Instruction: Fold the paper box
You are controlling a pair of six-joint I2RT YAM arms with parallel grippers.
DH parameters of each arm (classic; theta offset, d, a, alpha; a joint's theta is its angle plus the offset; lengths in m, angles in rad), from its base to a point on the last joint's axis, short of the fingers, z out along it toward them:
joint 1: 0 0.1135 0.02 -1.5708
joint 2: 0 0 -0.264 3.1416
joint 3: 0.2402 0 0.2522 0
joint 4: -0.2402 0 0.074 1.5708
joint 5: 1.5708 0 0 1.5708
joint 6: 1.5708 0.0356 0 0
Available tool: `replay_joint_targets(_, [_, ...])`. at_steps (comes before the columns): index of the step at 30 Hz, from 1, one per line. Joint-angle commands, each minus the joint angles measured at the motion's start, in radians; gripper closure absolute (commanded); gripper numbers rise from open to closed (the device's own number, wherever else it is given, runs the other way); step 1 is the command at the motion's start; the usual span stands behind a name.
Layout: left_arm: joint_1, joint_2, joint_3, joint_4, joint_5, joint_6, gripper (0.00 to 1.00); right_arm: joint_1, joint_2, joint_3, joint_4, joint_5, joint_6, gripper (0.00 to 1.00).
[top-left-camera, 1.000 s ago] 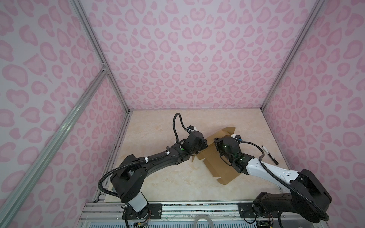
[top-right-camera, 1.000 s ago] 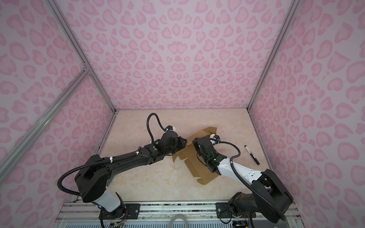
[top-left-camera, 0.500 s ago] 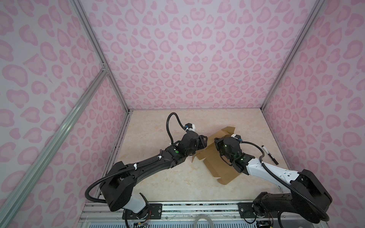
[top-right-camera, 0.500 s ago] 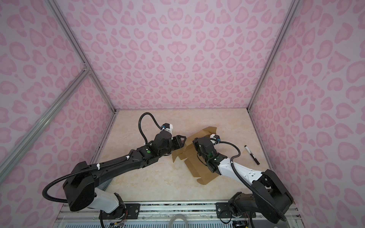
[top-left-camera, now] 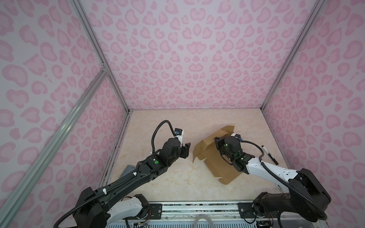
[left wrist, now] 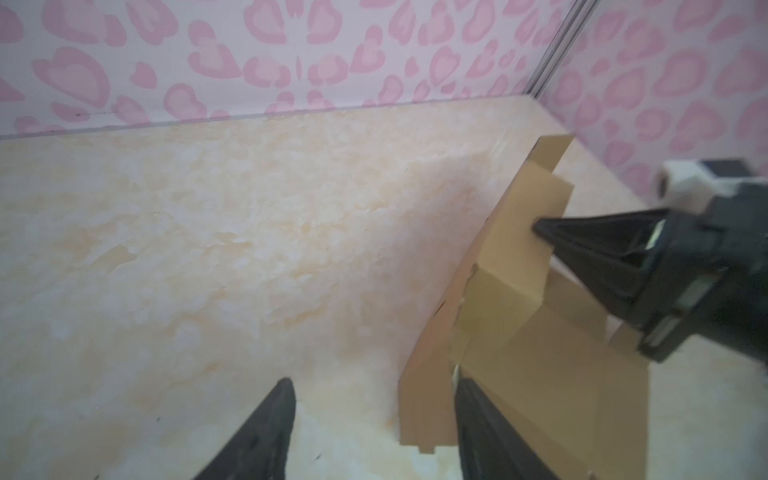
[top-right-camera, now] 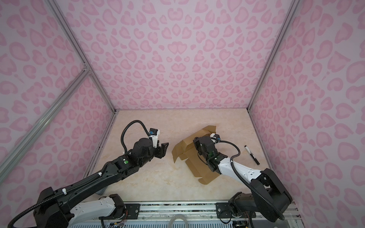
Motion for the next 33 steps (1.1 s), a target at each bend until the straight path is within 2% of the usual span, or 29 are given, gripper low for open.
replay_joint_targets(1, [0.057, 0.08, 0.019, -0.022, -0.023, 0.087, 0.35, 0.001, 0.011, 0.001, -0.049, -0.015, -0.012, 1.0])
replay_joint_targets(9, [0.091, 0.272, 0.045, 0.143, 0.072, 0.168, 0.35, 0.001, -0.016, -0.006, -0.07, -0.012, -0.026, 1.0])
replay_joint_targets(12, [0.097, 0.311, 0.048, 0.201, 0.16, 0.166, 0.36, 0.001, -0.029, -0.015, -0.075, -0.007, -0.032, 1.0])
replay_joint_targets(18, [0.099, 0.364, 0.044, 0.301, 0.243, 0.173, 0.36, 0.001, -0.041, -0.025, -0.079, -0.005, -0.039, 1.0])
replay_joint_targets(22, [0.098, 0.39, 0.03, 0.357, 0.315, 0.135, 0.37, 0.001, -0.045, -0.034, -0.079, 0.001, -0.042, 1.0])
replay_joint_targets(33, [0.098, 0.403, 0.007, 0.365, 0.312, -0.009, 0.38, 0.0, -0.044, -0.047, -0.079, 0.009, -0.056, 1.0])
